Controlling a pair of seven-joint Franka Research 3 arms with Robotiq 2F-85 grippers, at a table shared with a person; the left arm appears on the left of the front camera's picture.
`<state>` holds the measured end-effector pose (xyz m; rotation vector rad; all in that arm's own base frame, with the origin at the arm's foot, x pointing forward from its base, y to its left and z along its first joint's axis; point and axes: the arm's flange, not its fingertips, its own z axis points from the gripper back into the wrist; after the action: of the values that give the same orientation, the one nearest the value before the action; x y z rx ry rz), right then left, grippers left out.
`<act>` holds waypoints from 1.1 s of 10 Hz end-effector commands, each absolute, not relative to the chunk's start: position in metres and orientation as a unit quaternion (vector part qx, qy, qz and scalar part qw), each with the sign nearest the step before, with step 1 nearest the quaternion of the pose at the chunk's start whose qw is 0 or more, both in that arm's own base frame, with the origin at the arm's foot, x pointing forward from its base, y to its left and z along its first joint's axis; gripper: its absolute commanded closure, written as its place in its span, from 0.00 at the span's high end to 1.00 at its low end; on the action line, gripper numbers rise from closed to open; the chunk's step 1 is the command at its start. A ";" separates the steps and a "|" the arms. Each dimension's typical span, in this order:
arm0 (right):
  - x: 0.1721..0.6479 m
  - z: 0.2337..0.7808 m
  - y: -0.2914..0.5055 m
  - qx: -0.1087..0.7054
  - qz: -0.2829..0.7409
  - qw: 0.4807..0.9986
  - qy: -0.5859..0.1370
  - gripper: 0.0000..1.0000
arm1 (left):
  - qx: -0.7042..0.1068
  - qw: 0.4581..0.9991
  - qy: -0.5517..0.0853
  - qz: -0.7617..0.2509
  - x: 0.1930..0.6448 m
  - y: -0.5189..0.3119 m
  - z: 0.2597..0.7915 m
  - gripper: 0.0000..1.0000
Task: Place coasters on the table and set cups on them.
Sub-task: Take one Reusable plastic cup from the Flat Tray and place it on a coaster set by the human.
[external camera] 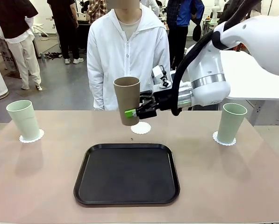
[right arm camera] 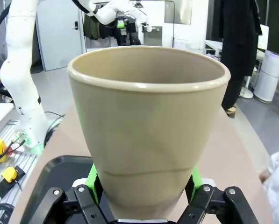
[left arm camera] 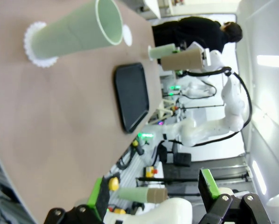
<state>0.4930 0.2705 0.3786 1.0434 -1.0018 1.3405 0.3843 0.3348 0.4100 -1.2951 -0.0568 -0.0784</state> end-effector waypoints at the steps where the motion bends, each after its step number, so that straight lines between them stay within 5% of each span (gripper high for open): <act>1: 0.533 0.388 0.255 0.432 0.561 0.566 -0.422 0.71 | -0.601 0.798 -0.025 -0.035 0.383 0.335 0.412 1.00; 5: 0.571 0.391 0.222 0.430 0.535 0.582 -0.436 0.71 | -0.601 0.798 -0.025 -0.035 0.383 0.335 0.412 1.00; 10: 0.565 0.389 0.217 0.416 0.541 0.580 -0.446 0.71 | -0.601 0.798 -0.025 -0.035 0.383 0.335 0.412 1.00; 11: 0.567 0.388 0.216 0.415 0.539 0.582 -0.446 0.82 | -0.601 0.798 -0.025 -0.035 0.383 0.335 0.412 1.00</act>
<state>0.5672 0.2167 0.3876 0.9700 -1.0418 1.2591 0.3842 0.3349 0.4100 -1.2952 -0.0570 -0.0782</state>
